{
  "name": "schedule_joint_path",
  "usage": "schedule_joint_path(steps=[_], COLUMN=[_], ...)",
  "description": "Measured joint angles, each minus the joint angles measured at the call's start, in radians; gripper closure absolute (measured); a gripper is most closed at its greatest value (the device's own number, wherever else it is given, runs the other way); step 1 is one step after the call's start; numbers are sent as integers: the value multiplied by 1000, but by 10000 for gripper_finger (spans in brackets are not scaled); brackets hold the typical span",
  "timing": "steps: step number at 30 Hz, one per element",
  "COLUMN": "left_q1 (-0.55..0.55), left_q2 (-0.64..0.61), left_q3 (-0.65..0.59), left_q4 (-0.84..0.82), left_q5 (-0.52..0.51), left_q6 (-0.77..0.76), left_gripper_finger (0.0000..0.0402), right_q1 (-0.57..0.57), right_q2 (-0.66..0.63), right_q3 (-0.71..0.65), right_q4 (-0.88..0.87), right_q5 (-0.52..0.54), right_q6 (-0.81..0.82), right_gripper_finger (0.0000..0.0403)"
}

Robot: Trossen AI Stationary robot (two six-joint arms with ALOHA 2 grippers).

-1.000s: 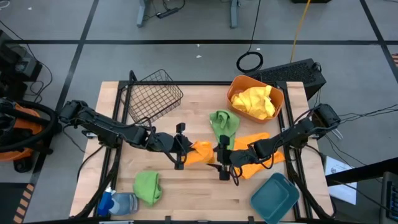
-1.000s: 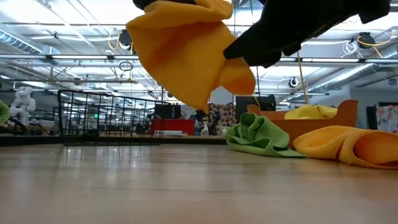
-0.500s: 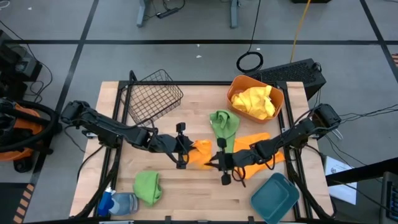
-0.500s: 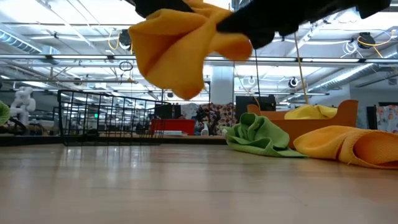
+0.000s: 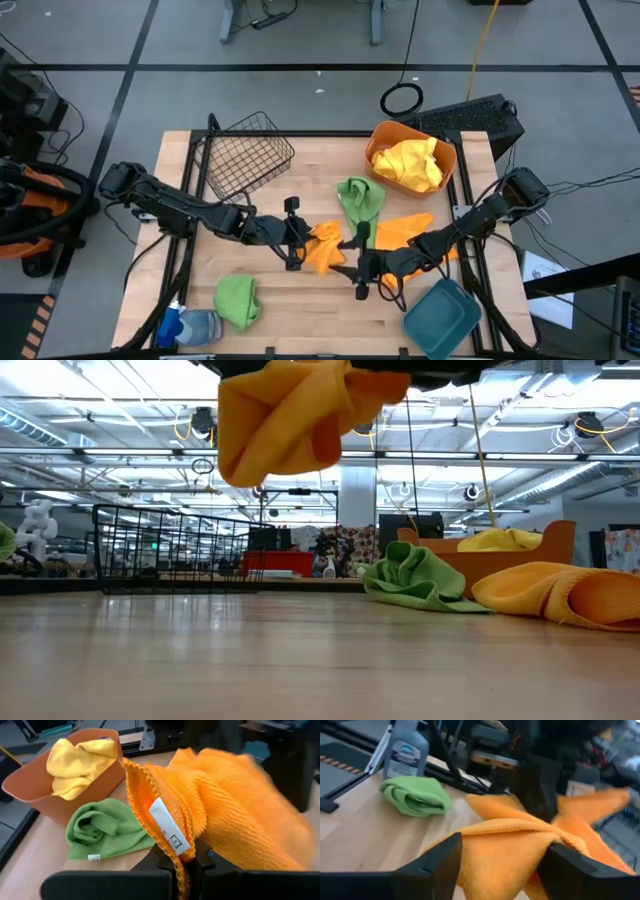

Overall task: Sort microfiber towel by color & place in baskets
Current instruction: Put the top orange microfiber cloth into the blue bin

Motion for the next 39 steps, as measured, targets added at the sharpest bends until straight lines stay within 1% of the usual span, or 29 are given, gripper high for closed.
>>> schedule_joint_path(steps=[2,5,8,14,17,20,23,26,28,32,35,37,39], left_q1=[6,9,8,9,8,7,9,8,7,2,-6,-16,-22], left_q2=[0,10,30,63,62,63,63,63,63,62,61,60,60], left_q3=[0,0,0,0,0,0,0,0,0,0,-1,-2,-2], left_q4=[4,17,48,130,135,130,132,134,134,133,120,112,107], left_q5=[5,13,57,110,117,127,178,203,208,214,211,210,209], left_q6=[-6,-11,-2,55,58,80,101,103,106,129,128,111,104], left_gripper_finger=[388,388,388,388,388,388,388,388,388,372,344,318,288], right_q1=[8,13,12,-4,-15,-34,-48,-58,-66,-75,-73,-69,-65], right_q2=[0,0,0,0,0,0,0,0,0,0,0,0,0], right_q3=[0,0,0,0,0,0,0,0,0,0,0,0,0], right_q4=[20,35,30,23,2,-20,-38,-43,-38,-36,-45,-49,-50], right_q5=[31,121,171,170,132,96,87,39,1,-14,-19,-24,-24], right_q6=[-39,-75,-96,-62,-20,40,78,86,96,120,113,99,80], right_gripper_finger=[157,142,135,128,129,136,148,169,193,265,330,371,390])
